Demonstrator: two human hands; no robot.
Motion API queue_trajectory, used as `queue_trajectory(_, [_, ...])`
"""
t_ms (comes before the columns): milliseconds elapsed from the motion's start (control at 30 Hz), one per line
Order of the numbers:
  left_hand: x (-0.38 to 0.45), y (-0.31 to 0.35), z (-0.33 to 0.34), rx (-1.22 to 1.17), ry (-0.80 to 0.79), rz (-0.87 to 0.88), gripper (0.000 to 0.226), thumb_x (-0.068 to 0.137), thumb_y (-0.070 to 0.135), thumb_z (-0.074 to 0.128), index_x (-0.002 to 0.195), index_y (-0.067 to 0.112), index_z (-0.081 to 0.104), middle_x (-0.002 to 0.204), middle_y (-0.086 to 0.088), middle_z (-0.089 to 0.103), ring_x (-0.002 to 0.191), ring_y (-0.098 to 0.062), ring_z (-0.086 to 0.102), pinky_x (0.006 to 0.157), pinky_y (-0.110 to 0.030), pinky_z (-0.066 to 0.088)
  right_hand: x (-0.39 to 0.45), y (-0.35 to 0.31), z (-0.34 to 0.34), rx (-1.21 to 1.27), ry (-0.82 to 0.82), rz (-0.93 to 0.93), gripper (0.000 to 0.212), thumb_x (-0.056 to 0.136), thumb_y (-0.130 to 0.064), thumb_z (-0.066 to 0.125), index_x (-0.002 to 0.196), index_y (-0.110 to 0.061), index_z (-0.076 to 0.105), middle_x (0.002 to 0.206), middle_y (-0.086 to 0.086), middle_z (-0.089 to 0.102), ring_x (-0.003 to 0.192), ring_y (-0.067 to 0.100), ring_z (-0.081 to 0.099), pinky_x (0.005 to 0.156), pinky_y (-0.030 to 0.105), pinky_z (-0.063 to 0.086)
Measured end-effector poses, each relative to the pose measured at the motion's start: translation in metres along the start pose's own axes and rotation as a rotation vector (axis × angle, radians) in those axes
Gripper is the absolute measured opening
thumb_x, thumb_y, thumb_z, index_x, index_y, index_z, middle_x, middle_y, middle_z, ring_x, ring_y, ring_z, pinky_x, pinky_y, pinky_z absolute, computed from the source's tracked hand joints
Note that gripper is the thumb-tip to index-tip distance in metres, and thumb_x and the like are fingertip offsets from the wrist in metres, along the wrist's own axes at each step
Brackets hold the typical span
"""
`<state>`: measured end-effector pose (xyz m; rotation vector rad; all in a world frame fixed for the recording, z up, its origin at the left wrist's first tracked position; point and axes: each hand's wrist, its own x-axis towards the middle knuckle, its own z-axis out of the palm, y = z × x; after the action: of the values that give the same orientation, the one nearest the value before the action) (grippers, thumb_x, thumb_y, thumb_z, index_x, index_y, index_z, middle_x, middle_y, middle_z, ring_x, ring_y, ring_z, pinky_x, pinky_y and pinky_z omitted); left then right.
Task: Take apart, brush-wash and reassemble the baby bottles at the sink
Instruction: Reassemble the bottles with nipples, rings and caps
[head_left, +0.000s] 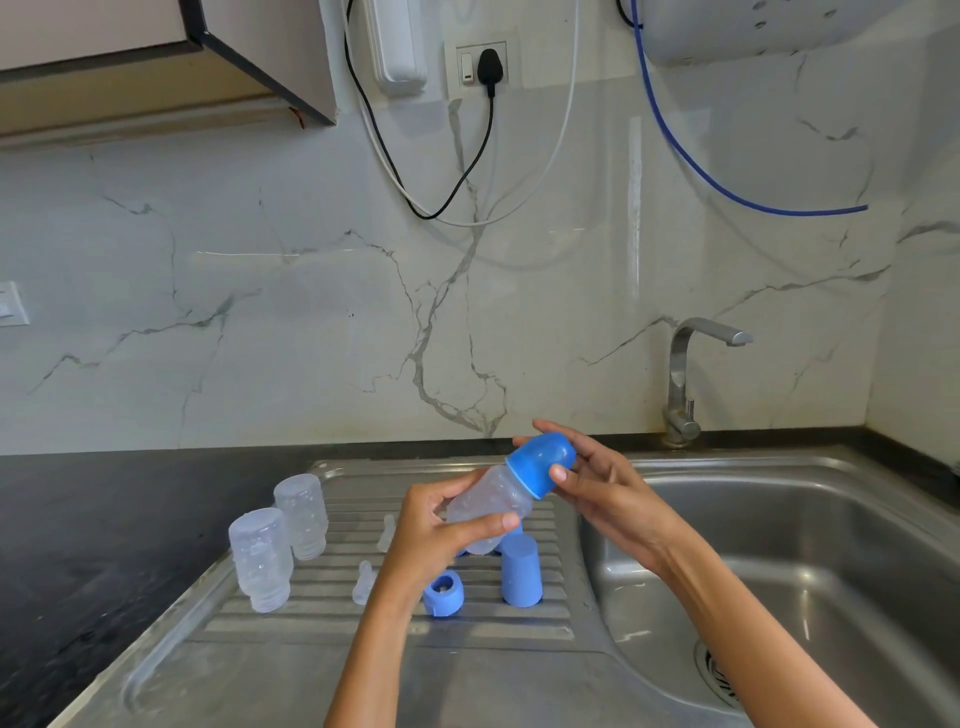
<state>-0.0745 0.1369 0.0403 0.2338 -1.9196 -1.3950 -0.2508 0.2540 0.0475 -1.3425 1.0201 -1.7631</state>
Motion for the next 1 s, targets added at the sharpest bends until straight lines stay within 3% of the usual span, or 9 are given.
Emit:
queue_trajectory(67, [0.000,-0.001,0.003,0.011,0.039,0.030,0.046,0.057,0.032,0.085,0.100,0.019,0.075,0.087,-0.002,0.074,0.079,-0.010,0.065,0.070,-0.024,0.052,0.003,0.003,0.005,0.013,0.037,-0.013,0.071,0.074,-0.033,0.081,0.135,-0.012,0.052,0.131,0.014,0.060,0.122,0.024,0.058,0.099,0.030,0.048])
queue_trajectory(233, [0.002,-0.006,0.012,0.191,0.243,0.113,0.041,0.050,0.035,0.086,0.089,0.036,0.073,0.087,0.009,0.070,0.078,-0.008,0.066,0.070,-0.019,0.050,0.007,0.012,0.023,-0.080,0.300,0.042,0.051,0.075,-0.040,0.073,0.116,-0.011,0.065,0.104,0.006,0.072,0.095,0.018,0.065,0.084,0.026,0.049])
queue_trajectory(400, [0.004,-0.009,0.016,0.340,0.258,0.188,0.038,0.051,0.044,0.083,0.087,0.045,0.070,0.078,0.010,0.066,0.066,-0.014,0.061,0.060,-0.037,0.053,0.014,0.017,0.032,-0.217,0.555,0.138,0.069,0.057,-0.060,0.073,0.102,-0.008,0.065,0.093,0.007,0.071,0.086,0.014,0.064,0.086,0.032,0.051])
queue_trajectory(500, [0.002,-0.003,0.014,0.181,0.243,0.089,0.038,0.056,0.033,0.087,0.092,0.036,0.073,0.082,0.008,0.072,0.076,-0.013,0.067,0.068,-0.031,0.056,0.015,0.009,0.026,-0.188,0.436,0.147,0.061,0.066,-0.058,0.070,0.104,-0.011,0.067,0.102,0.008,0.070,0.093,0.013,0.065,0.090,0.033,0.051])
queue_trajectory(600, [0.000,0.002,0.011,0.050,0.184,0.026,0.034,0.061,0.031,0.085,0.093,0.029,0.076,0.085,0.001,0.075,0.080,-0.012,0.069,0.073,-0.028,0.055,0.009,0.000,0.015,0.037,0.185,0.112,0.042,0.087,-0.029,0.066,0.127,-0.017,0.059,0.125,0.008,0.065,0.117,0.020,0.060,0.103,0.039,0.047])
queue_trajectory(700, [-0.001,0.005,0.012,0.024,0.159,0.000,0.035,0.059,0.042,0.083,0.090,0.030,0.077,0.083,-0.009,0.073,0.075,-0.013,0.064,0.070,-0.031,0.051,0.004,-0.004,0.004,0.106,0.053,0.056,0.067,0.084,-0.008,0.068,0.144,-0.026,0.043,0.135,0.012,0.058,0.125,0.028,0.056,0.105,0.044,0.045])
queue_trajectory(767, [-0.002,0.007,0.013,0.009,0.144,-0.006,0.037,0.058,0.042,0.082,0.090,0.026,0.077,0.082,-0.007,0.073,0.075,-0.011,0.065,0.069,-0.028,0.052,0.004,-0.007,0.003,0.023,0.034,0.007,0.066,0.084,-0.002,0.069,0.142,-0.022,0.046,0.135,0.012,0.058,0.125,0.029,0.055,0.104,0.043,0.045])
queue_trajectory(867, [-0.002,0.007,0.015,0.000,0.142,-0.004,0.032,0.060,0.034,0.083,0.088,0.020,0.077,0.075,-0.001,0.072,0.070,-0.008,0.064,0.063,-0.022,0.050,0.006,-0.006,0.004,-0.057,0.090,-0.062,0.061,0.075,-0.011,0.080,0.131,-0.017,0.058,0.130,0.014,0.061,0.122,0.027,0.057,0.099,0.038,0.050])
queue_trajectory(1000, [-0.002,0.002,0.016,0.040,0.181,0.014,0.033,0.054,0.037,0.086,0.084,0.026,0.078,0.078,-0.003,0.072,0.072,-0.011,0.064,0.065,-0.029,0.053,0.006,-0.009,0.005,-0.161,0.141,-0.078,0.056,0.066,0.000,0.081,0.118,-0.011,0.064,0.118,0.006,0.067,0.104,0.019,0.066,0.082,0.024,0.054])
